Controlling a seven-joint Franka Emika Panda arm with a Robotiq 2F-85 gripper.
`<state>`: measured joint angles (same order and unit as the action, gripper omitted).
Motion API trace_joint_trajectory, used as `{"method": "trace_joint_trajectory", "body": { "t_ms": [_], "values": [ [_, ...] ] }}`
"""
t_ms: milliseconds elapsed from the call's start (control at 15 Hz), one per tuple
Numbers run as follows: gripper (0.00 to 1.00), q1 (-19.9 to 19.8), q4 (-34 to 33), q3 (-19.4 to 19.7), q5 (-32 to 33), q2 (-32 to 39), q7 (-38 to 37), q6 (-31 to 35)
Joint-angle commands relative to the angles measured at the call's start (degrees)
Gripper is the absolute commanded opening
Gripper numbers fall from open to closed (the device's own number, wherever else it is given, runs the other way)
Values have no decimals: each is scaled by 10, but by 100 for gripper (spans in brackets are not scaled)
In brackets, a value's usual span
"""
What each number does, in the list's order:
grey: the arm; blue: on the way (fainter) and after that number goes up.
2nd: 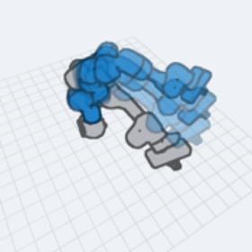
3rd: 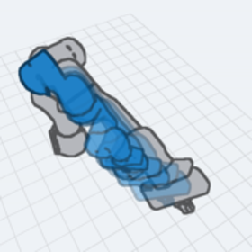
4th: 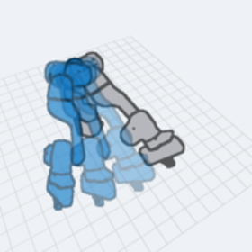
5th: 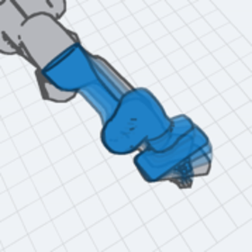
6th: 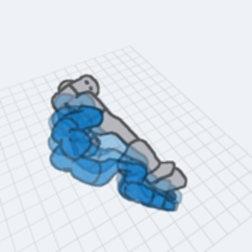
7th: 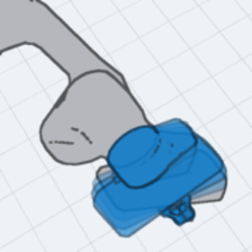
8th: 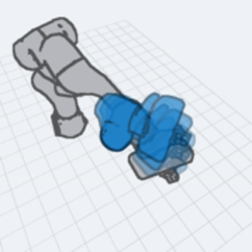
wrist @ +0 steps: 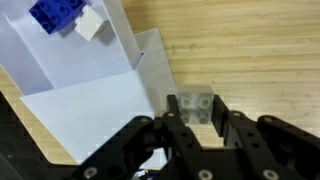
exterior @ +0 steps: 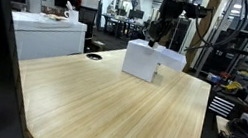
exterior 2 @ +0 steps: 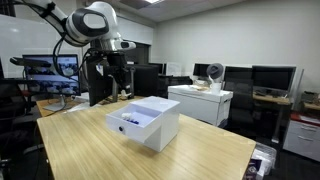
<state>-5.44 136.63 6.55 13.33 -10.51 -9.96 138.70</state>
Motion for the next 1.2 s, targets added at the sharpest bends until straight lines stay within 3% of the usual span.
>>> {"method": "trace_joint_trajectory", "body": {
  "t_ms": [0, 533, 1133],
  "values": [
    [13, -39, -2, 1, 30, -18, -29, -16],
    [13, -118, -16, 31, 76, 0, -95, -28],
    [13, -120, -10, 39, 83, 31, -132, -39]
  ]
}}
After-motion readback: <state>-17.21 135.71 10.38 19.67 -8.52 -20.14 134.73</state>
